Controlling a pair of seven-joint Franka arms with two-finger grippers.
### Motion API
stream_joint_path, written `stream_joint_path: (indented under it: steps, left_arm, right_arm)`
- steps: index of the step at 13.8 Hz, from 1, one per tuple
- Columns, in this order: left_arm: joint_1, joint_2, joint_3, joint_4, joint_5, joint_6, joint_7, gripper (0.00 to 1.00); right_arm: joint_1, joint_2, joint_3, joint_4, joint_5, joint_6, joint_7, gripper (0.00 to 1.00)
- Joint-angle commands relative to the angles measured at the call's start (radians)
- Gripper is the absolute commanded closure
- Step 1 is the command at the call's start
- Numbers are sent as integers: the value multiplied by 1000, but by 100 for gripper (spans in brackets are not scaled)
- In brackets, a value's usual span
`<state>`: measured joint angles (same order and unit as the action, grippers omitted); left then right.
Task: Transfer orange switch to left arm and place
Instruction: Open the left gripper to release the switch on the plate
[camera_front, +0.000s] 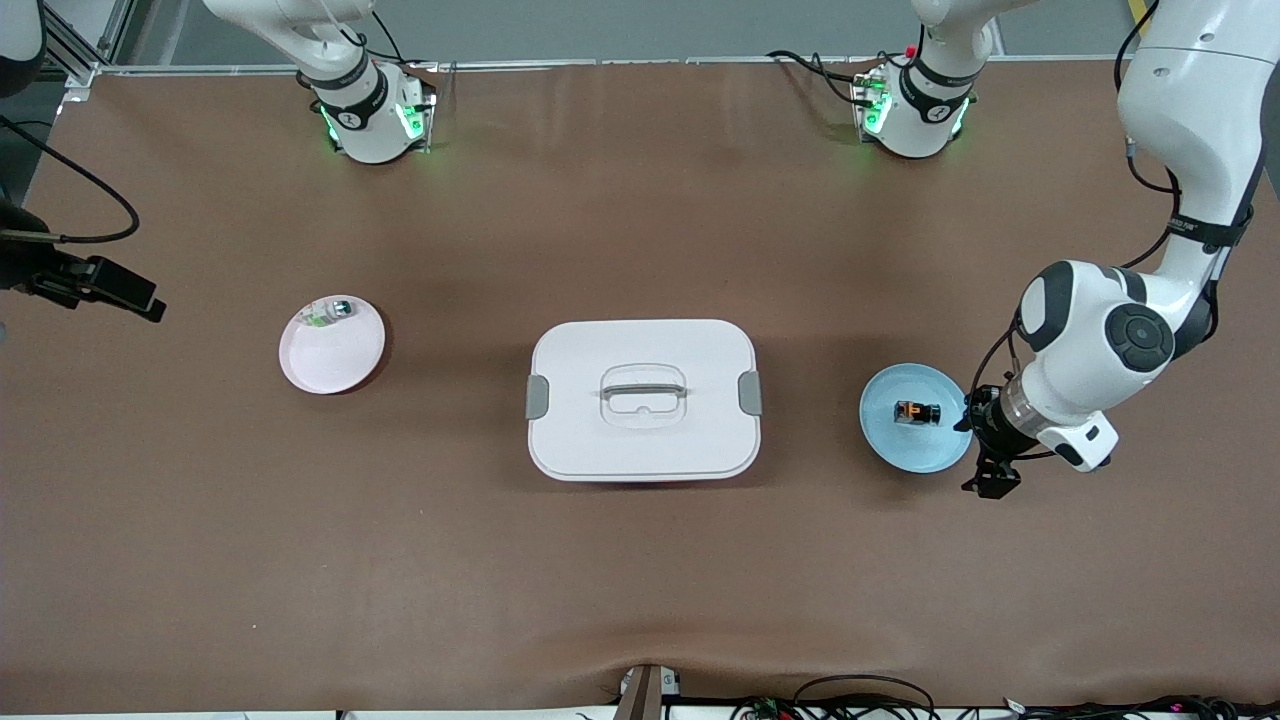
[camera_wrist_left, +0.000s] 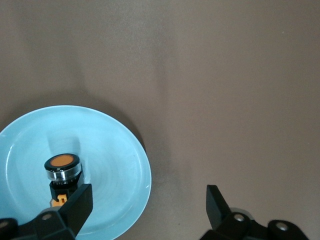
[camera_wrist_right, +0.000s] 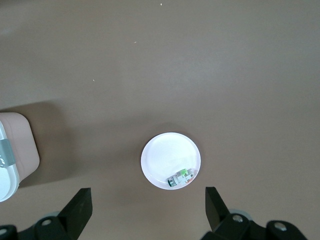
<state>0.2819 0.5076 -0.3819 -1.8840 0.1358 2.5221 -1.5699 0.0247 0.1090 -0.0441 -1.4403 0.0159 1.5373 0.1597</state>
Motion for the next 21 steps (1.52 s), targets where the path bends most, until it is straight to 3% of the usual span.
stream_joint_path:
  steps: [1,3,4,7,16,21]
  left_arm:
    - [-166,-89,177,-49,-145,-41,196,0]
    - [-275,-118,300,-64,-205,-83,377,0]
    - [-299,-129,325,-66,-209,-95,448,0]
    - [-300,-152,327,-73,-211,-115,649,0]
    - [-296,-207,331,-93,-235,-144,1503,0]
    - [-291,-264,341,-84,-235,-187,1512,0]
  right_arm:
    - [-20,-28,12,-31,9,10,-12,0]
    - [-25,-28,12,-31,9,10,-12,0]
    - [-28,-28,12,-31,9,10,-12,0]
    - [-28,-28,12,-31,9,10,-12,0]
    - [-26,-28,13,-31,9,9,-12,0]
    - [-26,-28,12,-31,9,9,-12,0]
